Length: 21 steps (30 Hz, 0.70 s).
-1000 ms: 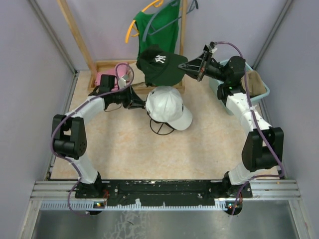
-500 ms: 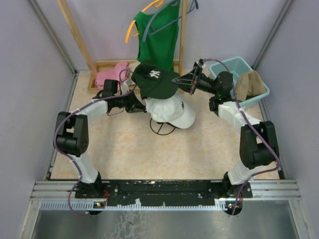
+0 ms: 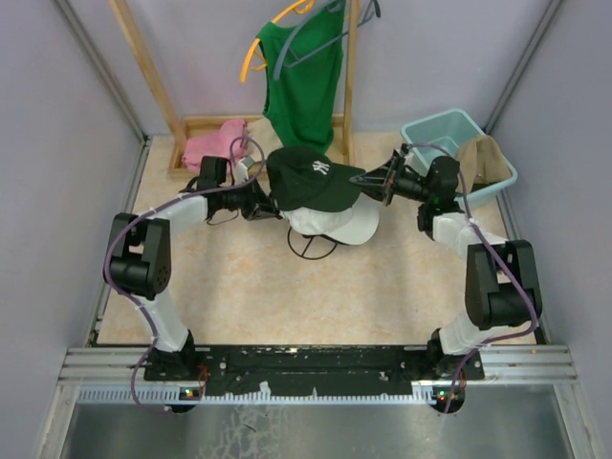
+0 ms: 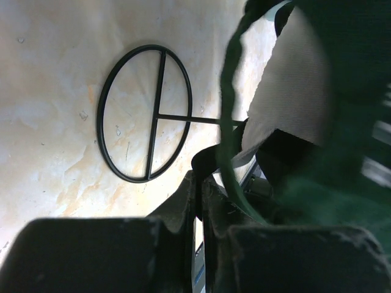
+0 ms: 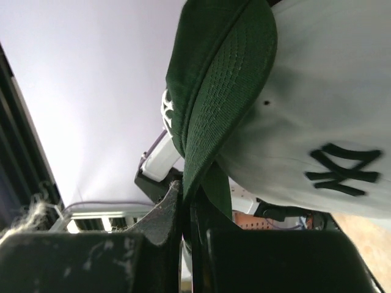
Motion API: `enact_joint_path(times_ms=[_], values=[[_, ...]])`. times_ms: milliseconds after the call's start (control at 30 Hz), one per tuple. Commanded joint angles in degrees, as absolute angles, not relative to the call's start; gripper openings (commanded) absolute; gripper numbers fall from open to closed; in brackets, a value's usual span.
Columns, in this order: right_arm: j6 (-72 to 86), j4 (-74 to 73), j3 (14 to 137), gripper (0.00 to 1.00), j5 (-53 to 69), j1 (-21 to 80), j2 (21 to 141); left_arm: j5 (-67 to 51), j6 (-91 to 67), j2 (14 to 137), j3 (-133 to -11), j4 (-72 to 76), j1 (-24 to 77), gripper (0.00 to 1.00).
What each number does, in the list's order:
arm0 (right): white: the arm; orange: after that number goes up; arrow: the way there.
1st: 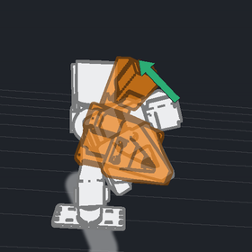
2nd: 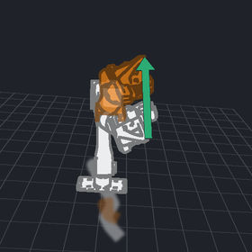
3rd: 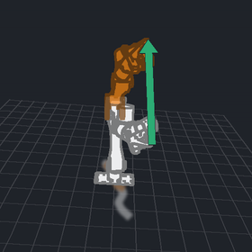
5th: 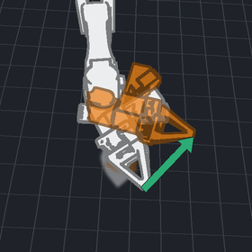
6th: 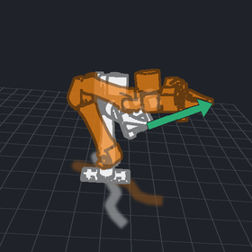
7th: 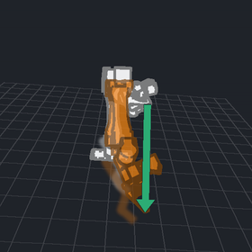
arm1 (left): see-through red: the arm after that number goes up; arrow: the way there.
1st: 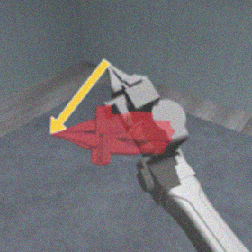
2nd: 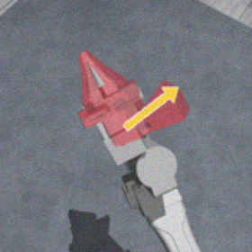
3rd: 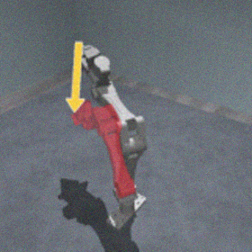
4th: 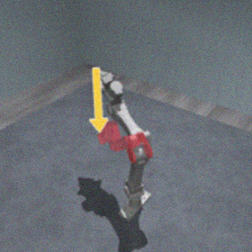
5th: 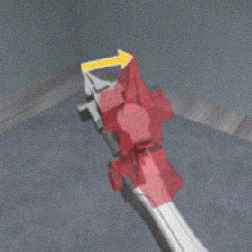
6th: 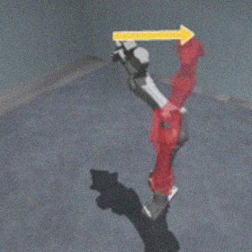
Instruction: Stack the hats
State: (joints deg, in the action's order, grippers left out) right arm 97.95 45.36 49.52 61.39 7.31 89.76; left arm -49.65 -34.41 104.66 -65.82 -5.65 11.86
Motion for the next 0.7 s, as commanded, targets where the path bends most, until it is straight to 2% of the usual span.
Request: enact_joint_path(times_ms=[0,167,667], values=[[86.22,33.66,50.6,0.0,64.66,4.69,84.29,-49.18,-34.29,106.1,-62.77,-4.23,11.61,0.07],[75.9,20.45,51.8,0.0,65.35,3.74,83.14,-49.44,-34.71,106.42,-62.58,-3.41,11.34,0.06],[58.09,2.98,50.41,0.0,67.49,-3.03,81.94,-50.14,-35.04,107.61,-60.22,-2.23,11.25,0.03]])
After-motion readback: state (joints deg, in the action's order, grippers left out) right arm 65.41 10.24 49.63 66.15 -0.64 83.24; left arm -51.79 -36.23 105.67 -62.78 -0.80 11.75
